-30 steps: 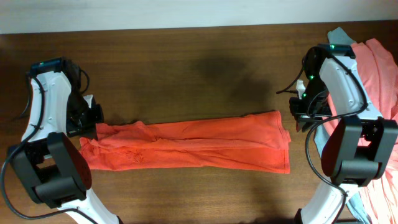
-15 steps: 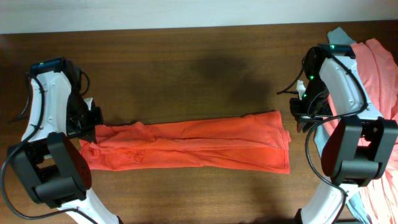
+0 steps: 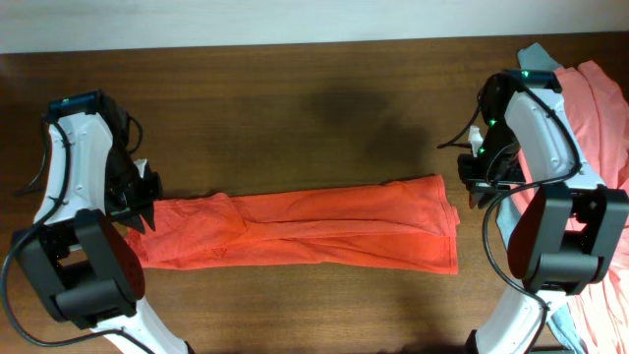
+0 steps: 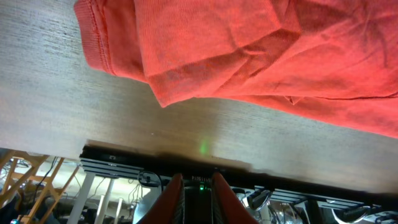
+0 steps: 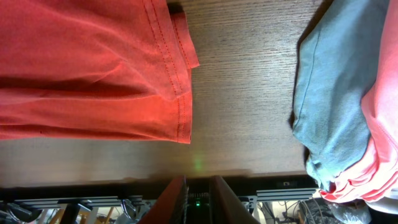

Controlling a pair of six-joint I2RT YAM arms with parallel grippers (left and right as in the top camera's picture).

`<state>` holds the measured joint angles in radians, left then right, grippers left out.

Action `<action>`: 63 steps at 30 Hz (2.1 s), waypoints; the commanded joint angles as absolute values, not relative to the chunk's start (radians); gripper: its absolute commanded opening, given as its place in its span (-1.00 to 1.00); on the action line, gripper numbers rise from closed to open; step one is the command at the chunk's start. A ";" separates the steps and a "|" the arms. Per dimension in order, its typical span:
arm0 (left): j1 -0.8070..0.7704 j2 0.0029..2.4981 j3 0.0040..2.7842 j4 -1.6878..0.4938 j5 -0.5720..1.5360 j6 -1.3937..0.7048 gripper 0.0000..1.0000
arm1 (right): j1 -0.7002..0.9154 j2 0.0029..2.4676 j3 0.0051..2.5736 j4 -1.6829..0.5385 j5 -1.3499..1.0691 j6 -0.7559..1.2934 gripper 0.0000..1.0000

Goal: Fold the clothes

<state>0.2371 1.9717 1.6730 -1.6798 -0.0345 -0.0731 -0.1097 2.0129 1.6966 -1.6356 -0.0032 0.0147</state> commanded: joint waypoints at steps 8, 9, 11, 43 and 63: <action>0.240 1.949 1.663 -1.513 -0.040 -0.128 -0.38 | -0.105 1.987 1.687 -1.634 0.012 0.011 -0.63; 0.238 1.949 1.649 -1.485 -0.032 -0.127 -0.47 | -0.105 1.987 1.687 -1.634 0.012 0.011 -0.63; 0.239 1.949 1.623 -1.451 0.008 -0.121 -0.56 | -0.105 1.987 1.687 -1.634 0.012 0.012 -0.63; 0.315 1.949 1.296 -1.162 -0.022 -0.168 -0.31 | -0.178 1.987 1.414 -1.342 -0.236 -0.135 -0.28; 0.315 1.949 1.296 -1.163 -0.022 -0.168 -0.33 | -0.130 1.988 1.164 -1.034 -0.440 -0.153 -0.92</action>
<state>0.3099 1.9671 1.3014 -1.1641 -0.0120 -0.1551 -0.1490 1.9667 1.1759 -1.0428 -0.4011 -0.1425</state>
